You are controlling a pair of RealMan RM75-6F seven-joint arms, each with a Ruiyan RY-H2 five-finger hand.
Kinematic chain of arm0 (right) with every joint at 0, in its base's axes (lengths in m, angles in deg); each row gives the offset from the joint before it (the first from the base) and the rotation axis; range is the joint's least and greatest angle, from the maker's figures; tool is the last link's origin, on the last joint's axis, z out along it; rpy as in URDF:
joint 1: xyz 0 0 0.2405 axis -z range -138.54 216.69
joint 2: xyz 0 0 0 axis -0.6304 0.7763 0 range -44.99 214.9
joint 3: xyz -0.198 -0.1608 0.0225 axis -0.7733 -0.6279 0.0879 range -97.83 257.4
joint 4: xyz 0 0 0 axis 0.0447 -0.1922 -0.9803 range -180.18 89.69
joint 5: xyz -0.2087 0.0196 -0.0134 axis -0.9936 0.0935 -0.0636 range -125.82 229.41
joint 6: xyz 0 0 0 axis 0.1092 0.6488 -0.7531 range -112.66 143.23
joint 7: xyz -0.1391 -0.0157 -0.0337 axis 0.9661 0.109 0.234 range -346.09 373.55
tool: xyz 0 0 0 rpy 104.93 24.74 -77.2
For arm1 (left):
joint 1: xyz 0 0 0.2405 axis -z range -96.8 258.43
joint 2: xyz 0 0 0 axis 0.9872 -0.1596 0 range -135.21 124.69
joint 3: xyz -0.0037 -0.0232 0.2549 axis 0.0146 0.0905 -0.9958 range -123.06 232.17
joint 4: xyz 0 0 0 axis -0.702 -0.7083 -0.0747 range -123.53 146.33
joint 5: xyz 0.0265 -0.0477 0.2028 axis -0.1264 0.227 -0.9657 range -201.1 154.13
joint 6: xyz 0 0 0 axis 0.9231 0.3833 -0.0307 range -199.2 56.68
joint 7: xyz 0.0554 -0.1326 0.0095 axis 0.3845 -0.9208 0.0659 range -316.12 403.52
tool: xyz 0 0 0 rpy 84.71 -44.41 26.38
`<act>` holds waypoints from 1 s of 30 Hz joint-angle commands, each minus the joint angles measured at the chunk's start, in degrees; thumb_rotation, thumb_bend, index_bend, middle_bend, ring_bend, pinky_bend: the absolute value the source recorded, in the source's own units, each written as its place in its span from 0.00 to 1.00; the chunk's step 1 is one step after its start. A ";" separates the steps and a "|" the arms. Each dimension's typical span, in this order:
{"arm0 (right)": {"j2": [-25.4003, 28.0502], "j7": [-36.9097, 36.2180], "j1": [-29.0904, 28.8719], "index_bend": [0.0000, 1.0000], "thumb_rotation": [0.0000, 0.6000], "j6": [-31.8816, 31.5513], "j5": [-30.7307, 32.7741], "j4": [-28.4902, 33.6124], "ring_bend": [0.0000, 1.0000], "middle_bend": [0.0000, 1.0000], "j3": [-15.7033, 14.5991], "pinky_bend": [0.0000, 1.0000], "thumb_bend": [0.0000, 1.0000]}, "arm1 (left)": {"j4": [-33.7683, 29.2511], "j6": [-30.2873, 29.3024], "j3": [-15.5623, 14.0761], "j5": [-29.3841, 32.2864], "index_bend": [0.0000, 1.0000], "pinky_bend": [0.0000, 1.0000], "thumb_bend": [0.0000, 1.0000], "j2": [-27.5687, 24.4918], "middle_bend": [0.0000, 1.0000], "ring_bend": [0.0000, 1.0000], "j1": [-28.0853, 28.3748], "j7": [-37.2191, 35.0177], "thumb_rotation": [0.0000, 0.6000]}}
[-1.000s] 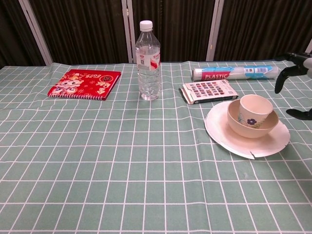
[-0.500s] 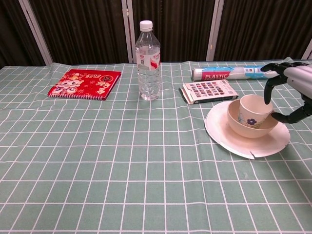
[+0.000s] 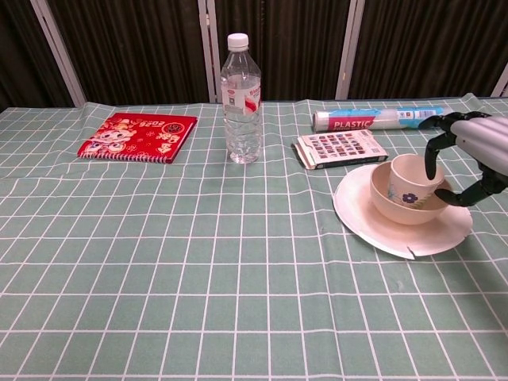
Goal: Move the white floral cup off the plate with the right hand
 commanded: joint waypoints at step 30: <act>3.41 2.90 0.41 0.65 1.00 -10.67 -15.09 16.90 0.00 0.14 -5.11 0.00 0.51 | -0.43 -0.26 -0.03 -0.10 0.00 0.00 0.00 0.04 0.00 0.00 -0.02 0.63 1.00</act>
